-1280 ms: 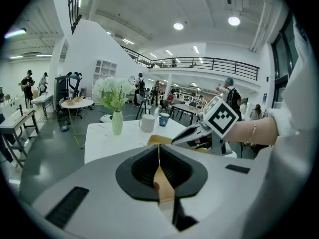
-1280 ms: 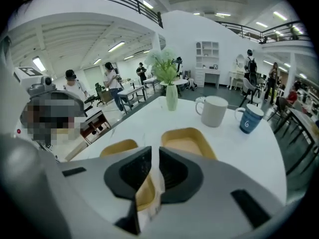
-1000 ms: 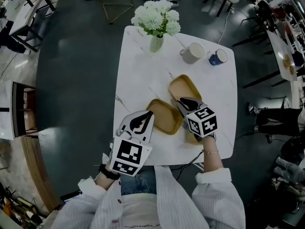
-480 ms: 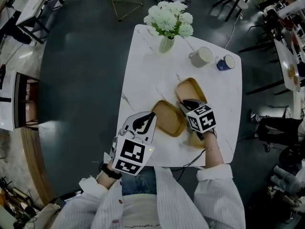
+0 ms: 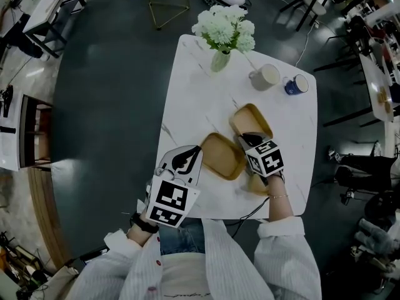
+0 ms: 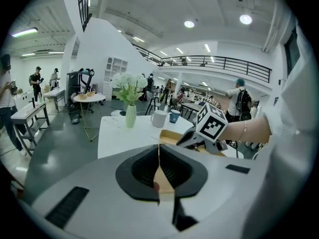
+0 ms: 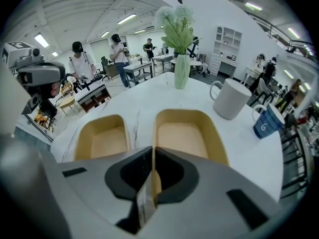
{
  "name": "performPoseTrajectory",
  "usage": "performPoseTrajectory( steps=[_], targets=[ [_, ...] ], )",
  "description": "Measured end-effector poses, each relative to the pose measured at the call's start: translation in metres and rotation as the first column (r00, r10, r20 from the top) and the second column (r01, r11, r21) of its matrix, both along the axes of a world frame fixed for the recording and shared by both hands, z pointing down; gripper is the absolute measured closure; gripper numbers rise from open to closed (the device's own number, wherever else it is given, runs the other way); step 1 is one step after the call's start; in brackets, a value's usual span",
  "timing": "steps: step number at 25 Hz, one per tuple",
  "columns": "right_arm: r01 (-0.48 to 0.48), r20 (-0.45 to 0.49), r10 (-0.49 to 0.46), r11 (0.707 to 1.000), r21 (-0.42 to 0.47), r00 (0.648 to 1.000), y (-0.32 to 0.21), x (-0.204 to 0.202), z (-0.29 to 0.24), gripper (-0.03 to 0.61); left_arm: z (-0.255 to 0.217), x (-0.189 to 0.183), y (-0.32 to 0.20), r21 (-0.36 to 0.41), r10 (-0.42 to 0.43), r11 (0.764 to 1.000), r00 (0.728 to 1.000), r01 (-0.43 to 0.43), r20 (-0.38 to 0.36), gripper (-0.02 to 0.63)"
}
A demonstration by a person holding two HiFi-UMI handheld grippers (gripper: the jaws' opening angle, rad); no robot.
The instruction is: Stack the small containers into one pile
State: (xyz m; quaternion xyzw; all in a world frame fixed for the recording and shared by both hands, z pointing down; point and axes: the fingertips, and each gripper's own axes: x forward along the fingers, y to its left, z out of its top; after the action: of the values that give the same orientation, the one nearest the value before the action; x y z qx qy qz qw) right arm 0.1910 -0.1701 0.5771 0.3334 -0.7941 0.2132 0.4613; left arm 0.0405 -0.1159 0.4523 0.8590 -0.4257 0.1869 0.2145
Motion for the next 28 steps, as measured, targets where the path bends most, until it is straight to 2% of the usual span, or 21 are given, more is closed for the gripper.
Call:
performPoseTrajectory(
  steps=[11,19,24,28],
  targets=[
    [-0.003,0.006,0.002,0.997,0.082,1.0,0.005,-0.005,-0.042,0.555,-0.013,-0.004,-0.001,0.028,0.011,1.0,1.0,-0.011,-0.01,0.592],
    [-0.038,0.09,0.023,0.983,0.178,0.996,0.021,-0.023,-0.094,0.555,-0.023,-0.007,-0.007,0.053,0.021,0.998,0.999,-0.019,-0.034,0.592],
    [-0.024,0.116,0.002,0.982,0.185,0.993,0.043,-0.043,-0.111,0.555,-0.027,-0.004,-0.012,0.061,0.034,0.998,0.998,-0.031,-0.05,0.592],
    [0.005,0.098,-0.025,0.98,0.197,0.995,0.065,-0.059,-0.111,0.555,-0.026,-0.002,-0.011,0.054,0.048,0.998,0.997,-0.045,-0.059,0.593]
  ],
)
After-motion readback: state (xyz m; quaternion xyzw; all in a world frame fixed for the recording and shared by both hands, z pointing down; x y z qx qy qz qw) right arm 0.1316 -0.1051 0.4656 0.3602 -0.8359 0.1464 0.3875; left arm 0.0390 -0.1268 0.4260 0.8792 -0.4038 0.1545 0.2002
